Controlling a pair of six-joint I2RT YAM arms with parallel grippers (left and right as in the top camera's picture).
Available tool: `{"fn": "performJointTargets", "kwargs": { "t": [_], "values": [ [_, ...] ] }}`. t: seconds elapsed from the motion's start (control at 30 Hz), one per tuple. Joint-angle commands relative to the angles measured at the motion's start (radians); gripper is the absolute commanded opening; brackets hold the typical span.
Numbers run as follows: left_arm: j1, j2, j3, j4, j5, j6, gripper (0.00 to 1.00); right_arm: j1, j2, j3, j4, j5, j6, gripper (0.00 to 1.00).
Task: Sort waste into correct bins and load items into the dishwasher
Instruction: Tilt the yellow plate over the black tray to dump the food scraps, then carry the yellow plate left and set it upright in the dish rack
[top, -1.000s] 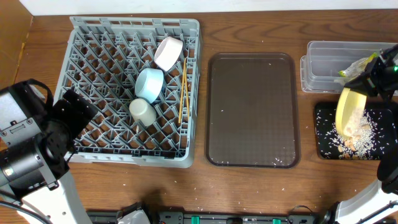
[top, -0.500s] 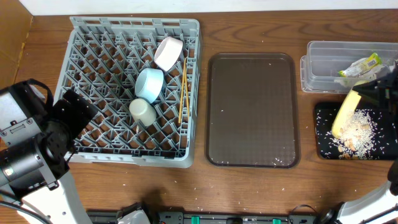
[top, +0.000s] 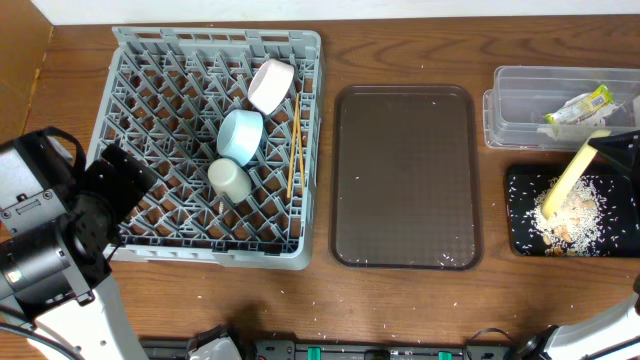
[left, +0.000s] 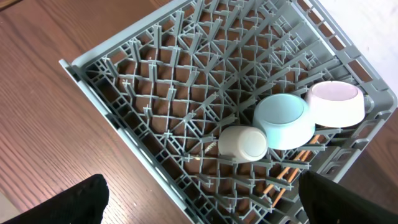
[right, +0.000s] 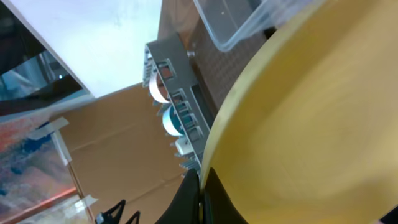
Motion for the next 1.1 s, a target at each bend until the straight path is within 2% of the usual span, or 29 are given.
{"fn": "performJointTargets", "kwargs": {
  "t": [0.0,0.07,0.13,0.27,0.37,0.57,0.77,0.93,1.07],
  "values": [
    [0.005,-0.001,0.006,0.000,-0.009,0.005,0.99,-0.010,-0.009,0.000,-0.060,-0.056,-0.076,0.01],
    [0.004,-0.001,0.006,0.000,-0.009,0.005,0.99,-0.012,-0.009,0.000,-0.048,-0.078,-0.100,0.01],
    [0.005,-0.001,0.006,0.000,-0.009,0.005,0.99,-0.012,-0.009,0.000,-0.013,-0.067,-0.060,0.01],
    [0.005,-0.001,0.006,0.000,-0.009,0.005,0.99,-0.015,-0.009,0.000,-0.086,-0.117,-0.131,0.01],
    [0.005,-0.001,0.006,0.000,-0.009,0.005,0.98,-0.016,-0.009,0.000,-0.018,-0.069,-0.042,0.01],
    [0.005,-0.001,0.006,0.000,-0.009,0.005,0.99,-0.006,-0.015,-0.004,-0.168,-0.111,-0.153,0.01],
    [0.005,-0.001,0.006,0.000,-0.009,0.005,0.99,0.009,-0.087,-0.005,-0.165,-0.132,-0.161,0.01],
    [0.005,-0.001,0.006,0.000,-0.009,0.005,0.99,0.060,-0.173,-0.005,-0.148,-0.187,-0.161,0.01],
    [0.005,-0.001,0.006,0.000,-0.009,0.005,0.99,0.155,-0.237,-0.005,-0.112,-0.259,-0.146,0.01]
  ]
}}
